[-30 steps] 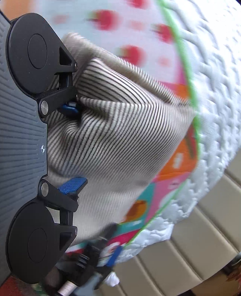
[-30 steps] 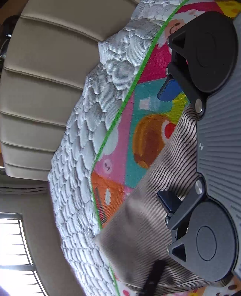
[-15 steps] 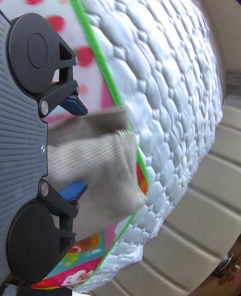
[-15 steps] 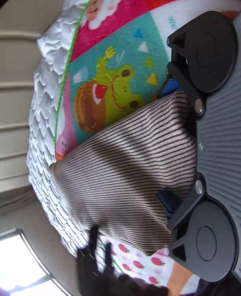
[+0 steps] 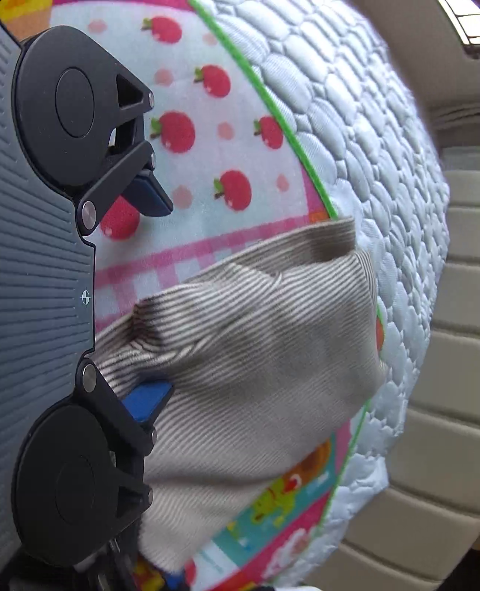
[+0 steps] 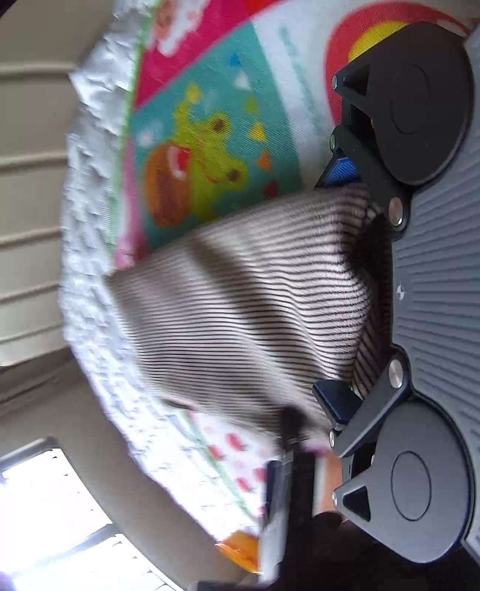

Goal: Fold clothes

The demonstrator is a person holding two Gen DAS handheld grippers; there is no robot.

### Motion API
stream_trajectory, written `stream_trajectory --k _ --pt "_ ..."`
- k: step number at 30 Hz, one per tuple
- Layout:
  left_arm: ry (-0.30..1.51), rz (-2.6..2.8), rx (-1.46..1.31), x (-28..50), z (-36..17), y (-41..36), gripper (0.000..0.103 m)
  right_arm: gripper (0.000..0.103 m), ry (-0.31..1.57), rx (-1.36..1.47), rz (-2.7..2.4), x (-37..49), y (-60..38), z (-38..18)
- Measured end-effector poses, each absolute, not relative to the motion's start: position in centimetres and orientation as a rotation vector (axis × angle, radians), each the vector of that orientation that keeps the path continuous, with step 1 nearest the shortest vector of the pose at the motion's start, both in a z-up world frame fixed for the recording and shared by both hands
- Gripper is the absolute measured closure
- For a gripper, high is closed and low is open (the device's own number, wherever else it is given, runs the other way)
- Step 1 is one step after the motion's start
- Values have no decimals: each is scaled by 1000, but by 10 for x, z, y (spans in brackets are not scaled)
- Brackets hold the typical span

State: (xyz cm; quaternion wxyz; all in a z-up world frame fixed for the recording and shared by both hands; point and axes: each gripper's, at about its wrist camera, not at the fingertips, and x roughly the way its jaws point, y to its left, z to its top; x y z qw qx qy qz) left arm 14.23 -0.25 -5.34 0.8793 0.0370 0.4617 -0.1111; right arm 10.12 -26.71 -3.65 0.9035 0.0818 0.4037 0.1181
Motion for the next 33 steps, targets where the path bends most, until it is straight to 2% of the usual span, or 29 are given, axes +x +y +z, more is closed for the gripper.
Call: stream_trajectory --k 2,4,5,6,7,13,17,24,26,28,31,33 --pt "943 -224 100 140 -52 -5 1 7 743 121 156 96 -272 -25" --pt "928 -219 108 136 -50 -6 1 20 709 12 50 100 -275 -28" --pt "925 -217 107 135 -49 -6 1 25 736 -36 28 103 -276 -37" --pt "921 -216 105 134 -48 -5 1 35 763 -80 9 106 -277 -46" --pt "922 -213 90 133 -46 -4 1 37 798 -93 19 107 -277 -55" --pt "992 -299 -84 119 -40 7 2 39 851 -92 41 102 -271 -60" --pt "1008 -277 27 111 -44 -4 2 39 866 -109 71 90 -263 -57" --pt "1026 -170 21 111 -44 10 1 38 851 -121 148 70 -252 -44" --pt "1010 -168 9 107 -37 14 1 32 814 -113 161 66 -253 -35" --pt "986 -185 -2 99 -28 19 1 18 719 -66 203 59 -254 -16" --pt "982 -189 0 96 -26 20 1 12 651 -116 283 56 -234 -6" --pt "989 -167 10 99 -28 20 1 12 687 -197 338 59 -218 -14"
